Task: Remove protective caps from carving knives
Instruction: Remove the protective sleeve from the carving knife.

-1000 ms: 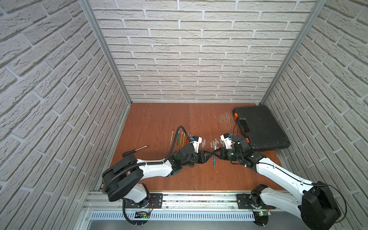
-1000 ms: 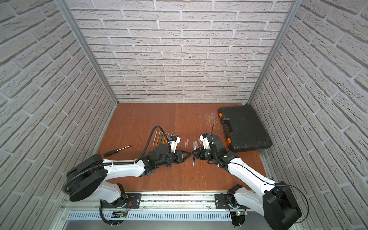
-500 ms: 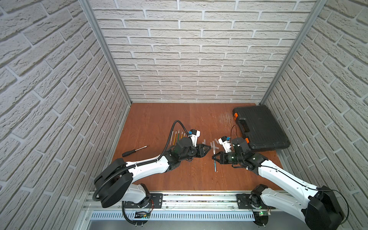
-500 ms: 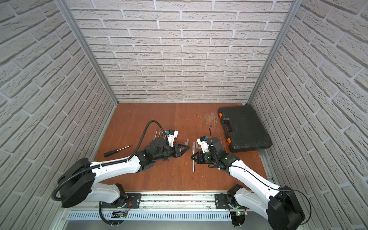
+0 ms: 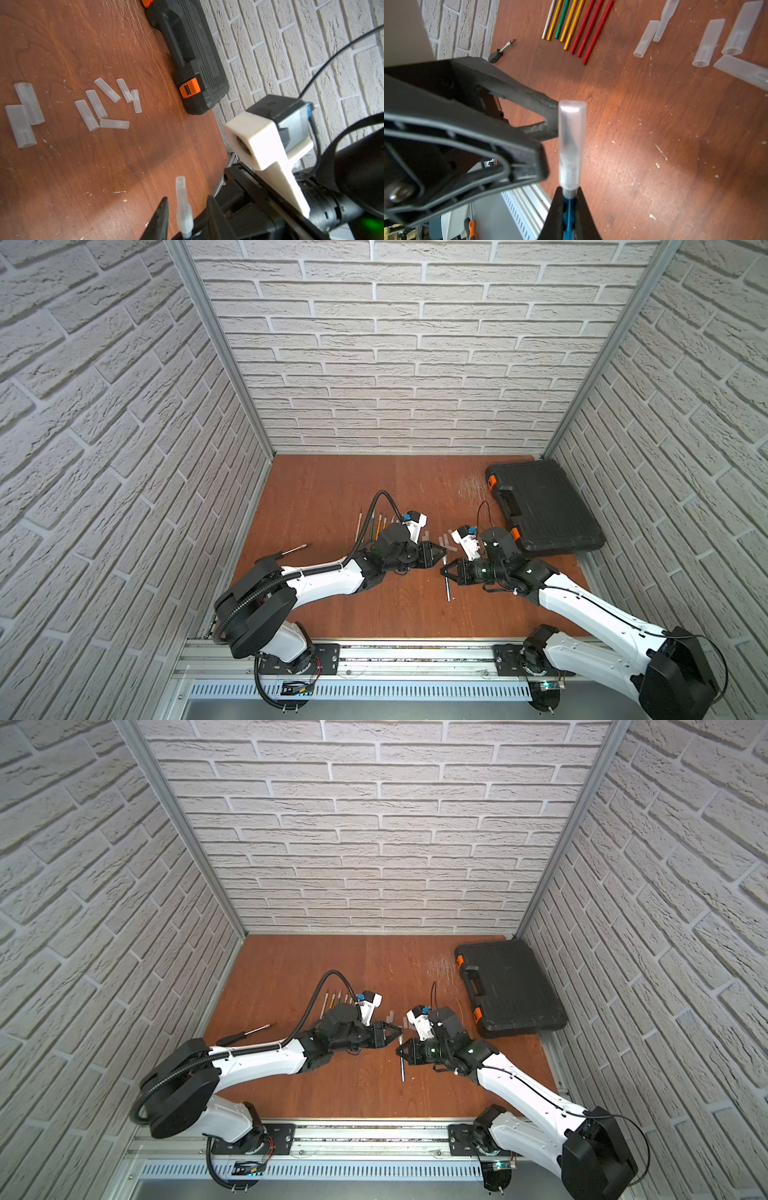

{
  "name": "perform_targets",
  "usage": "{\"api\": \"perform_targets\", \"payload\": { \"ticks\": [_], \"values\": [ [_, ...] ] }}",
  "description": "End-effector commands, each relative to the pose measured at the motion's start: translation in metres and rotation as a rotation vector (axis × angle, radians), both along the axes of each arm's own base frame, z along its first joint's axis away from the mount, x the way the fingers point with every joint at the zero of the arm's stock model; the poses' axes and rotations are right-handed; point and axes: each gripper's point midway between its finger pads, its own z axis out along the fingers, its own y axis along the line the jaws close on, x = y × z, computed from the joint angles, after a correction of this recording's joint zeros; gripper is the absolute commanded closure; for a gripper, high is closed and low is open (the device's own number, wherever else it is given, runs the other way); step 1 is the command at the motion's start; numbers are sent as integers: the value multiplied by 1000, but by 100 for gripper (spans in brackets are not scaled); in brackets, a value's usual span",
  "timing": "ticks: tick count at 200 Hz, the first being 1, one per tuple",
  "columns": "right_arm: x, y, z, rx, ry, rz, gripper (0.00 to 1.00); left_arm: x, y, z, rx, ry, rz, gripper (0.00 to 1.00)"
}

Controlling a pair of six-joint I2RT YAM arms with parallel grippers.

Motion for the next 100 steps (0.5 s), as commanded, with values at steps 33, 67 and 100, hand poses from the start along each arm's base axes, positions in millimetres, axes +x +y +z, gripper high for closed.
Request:
{"api": "perform_targets", "payload": {
  "ticks": [33, 67, 100],
  "values": [
    [0, 10, 11, 13, -34, 40, 95, 5, -7, 16, -35, -28, -14, 72],
    [0, 10, 10, 4, -34, 43, 95, 6, -6, 15, -27, -26, -4, 77],
    [-1, 11, 9, 0, -34, 43, 95, 9, -5, 12, -25, -19, 10, 86]
  ]
}}
